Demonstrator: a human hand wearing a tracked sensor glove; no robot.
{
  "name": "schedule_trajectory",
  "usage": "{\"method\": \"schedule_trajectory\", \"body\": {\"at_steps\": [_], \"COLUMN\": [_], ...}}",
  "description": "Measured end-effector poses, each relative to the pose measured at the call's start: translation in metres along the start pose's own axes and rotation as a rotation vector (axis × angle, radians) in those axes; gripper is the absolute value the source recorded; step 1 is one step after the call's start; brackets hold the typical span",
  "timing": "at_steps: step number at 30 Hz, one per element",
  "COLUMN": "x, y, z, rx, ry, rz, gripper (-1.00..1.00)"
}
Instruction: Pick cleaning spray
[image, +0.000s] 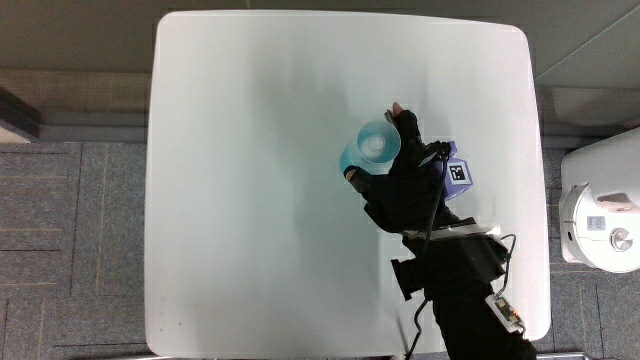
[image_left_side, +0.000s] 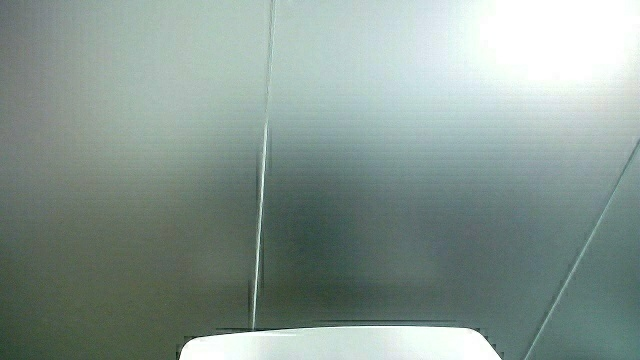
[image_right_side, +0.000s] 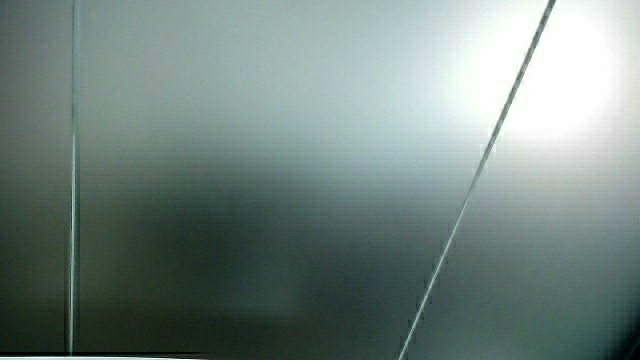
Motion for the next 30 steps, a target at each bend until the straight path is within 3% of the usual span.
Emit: {"method": "schedule_trajectory", "body": {"at_steps": [2, 7, 9, 10, 14, 23, 30], "x": [0.005, -0.008, -0.011, -0.013, -0.016, -0.017, -0.022], "y": [0.001, 0.001, 0.001, 0.001, -0.001, -0.002, 0.005], "z": [0.003, -0.002, -0.002, -0.002, -0.003, -0.004, -0.011], "rx": [0.013, 0.020, 0.018, 0.020, 0.029, 0.049, 0.038], "ry": [-0.006, 0.003, -0.031, -0.037, -0.029, -0.020, -0.032], "rz": [0.008, 0.019, -0.003, 0.014, 0.001, 0.040, 0.025], "gripper": [0.62, 0.86, 0.95, 1.00, 1.00, 1.00, 1.00]}}
